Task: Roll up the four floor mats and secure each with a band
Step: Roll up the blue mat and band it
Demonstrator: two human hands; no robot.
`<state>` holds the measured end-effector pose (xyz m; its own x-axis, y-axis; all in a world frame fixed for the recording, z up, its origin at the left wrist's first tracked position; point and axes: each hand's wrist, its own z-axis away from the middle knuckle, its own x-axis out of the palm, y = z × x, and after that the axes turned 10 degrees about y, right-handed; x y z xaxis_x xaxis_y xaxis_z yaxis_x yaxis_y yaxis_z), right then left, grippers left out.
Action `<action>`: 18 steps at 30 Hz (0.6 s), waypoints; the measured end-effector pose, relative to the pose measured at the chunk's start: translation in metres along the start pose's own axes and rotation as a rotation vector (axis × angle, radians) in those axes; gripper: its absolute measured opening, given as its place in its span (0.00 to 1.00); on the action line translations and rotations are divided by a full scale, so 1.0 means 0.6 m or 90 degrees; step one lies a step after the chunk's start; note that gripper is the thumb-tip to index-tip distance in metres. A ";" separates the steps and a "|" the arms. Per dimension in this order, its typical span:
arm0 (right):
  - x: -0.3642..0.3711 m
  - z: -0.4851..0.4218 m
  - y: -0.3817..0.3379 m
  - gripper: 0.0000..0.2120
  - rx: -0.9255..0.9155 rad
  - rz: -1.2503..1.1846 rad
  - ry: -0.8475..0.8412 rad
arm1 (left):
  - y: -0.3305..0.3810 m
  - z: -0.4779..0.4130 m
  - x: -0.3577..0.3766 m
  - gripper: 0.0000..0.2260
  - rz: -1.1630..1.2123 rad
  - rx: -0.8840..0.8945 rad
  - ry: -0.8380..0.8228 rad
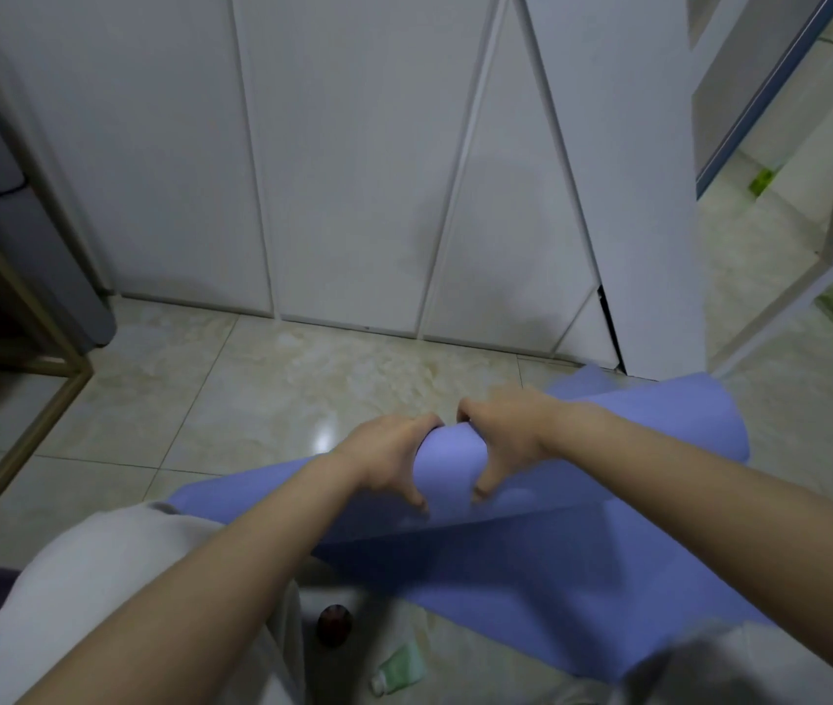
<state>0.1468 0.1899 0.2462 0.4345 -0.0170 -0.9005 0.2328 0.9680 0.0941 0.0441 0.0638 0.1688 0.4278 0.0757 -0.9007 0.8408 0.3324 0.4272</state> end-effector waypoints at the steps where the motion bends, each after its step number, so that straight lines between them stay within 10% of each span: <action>1: 0.002 0.008 -0.006 0.38 -0.017 0.023 0.011 | -0.002 -0.001 -0.002 0.36 0.005 0.003 -0.016; 7: 0.040 0.047 -0.050 0.32 -0.069 0.306 0.163 | -0.008 -0.007 -0.009 0.38 0.019 0.019 -0.073; 18: 0.010 -0.001 -0.055 0.33 0.042 0.101 0.062 | -0.004 0.019 0.011 0.44 0.024 -0.048 -0.025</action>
<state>0.1410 0.1581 0.2372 0.3848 0.1627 -0.9086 0.2252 0.9381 0.2633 0.0488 0.0526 0.1627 0.4730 0.0533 -0.8794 0.7971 0.3994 0.4529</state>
